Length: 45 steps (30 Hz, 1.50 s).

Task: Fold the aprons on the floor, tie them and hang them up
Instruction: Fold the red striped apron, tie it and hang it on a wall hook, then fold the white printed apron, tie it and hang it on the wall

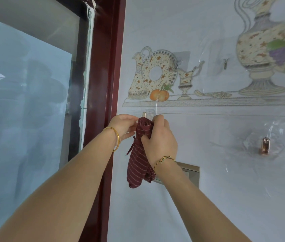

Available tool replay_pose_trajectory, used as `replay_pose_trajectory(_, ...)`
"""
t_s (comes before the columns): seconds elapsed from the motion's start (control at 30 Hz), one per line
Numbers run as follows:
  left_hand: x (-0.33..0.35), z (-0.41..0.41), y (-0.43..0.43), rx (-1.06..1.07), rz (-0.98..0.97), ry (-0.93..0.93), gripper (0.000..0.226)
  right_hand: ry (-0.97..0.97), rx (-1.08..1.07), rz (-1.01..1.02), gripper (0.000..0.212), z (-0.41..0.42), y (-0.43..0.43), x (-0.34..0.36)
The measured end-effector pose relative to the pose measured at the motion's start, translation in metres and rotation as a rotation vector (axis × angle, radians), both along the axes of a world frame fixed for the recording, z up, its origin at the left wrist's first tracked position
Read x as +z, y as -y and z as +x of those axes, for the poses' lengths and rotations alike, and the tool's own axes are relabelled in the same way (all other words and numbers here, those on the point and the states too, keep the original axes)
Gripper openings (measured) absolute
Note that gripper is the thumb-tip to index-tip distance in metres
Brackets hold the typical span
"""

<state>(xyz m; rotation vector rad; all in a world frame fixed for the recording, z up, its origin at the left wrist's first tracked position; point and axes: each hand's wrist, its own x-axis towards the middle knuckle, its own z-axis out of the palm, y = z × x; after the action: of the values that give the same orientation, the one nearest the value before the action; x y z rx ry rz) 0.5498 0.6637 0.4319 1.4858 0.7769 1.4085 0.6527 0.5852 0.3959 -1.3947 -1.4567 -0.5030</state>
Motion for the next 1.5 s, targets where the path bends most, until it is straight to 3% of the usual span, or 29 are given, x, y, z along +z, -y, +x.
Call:
replay_pose_trajectory(0.13,-0.006,-0.014,0.006,0.053,-0.008,-0.082,0.01,-0.054,0.065,-0.009,0.043,-0.009,-0.001,-0.012)
replay_pose_trajectory(0.3,-0.015,-0.025,0.021,0.109,-0.048,-0.146,0.021,-0.127,0.106,-0.046,0.075,-0.008,0.007,-0.026)
replay_pose_trajectory(0.4,-0.022,-0.028,0.035,0.142,-0.089,-0.163,0.019,-0.161,0.114,-0.089,0.079,-0.004,0.019,-0.032)
replay_pose_trajectory(0.5,-0.031,-0.03,0.055,0.208,-0.148,-0.191,0.023,-0.19,0.128,-0.167,0.071,0.0,0.04,-0.04)
replay_pose_trajectory(0.7,-0.075,-0.04,0.115,0.26,-0.244,-0.237,0.025,-0.099,0.176,-0.328,0.032,-0.013,0.088,-0.071)
replay_pose_trajectory(0.93,-0.218,-0.097,0.192,0.354,-0.525,-0.34,0.02,0.224,0.34,-0.833,0.02,-0.078,0.128,-0.192)
replay_pose_trajectory(1.07,-0.32,-0.159,0.268,0.49,-0.758,-0.361,0.02,0.376,0.503,-1.069,0.024,-0.144,0.17,-0.279)
replay_pose_trajectory(1.27,-0.429,-0.283,0.4,0.753,-1.009,-0.473,0.02,0.559,0.739,-1.255,0.017,-0.252,0.254,-0.361)
replay_pose_trajectory(1.4,-0.466,-0.387,0.488,1.066,-1.15,-0.663,0.034,0.655,0.855,-1.304,0.013,-0.334,0.302,-0.389)
replay_pose_trajectory(1.5,-0.475,-0.458,0.548,1.174,-1.253,-0.873,0.036,0.676,0.927,-1.339,0.019,-0.404,0.338,-0.409)
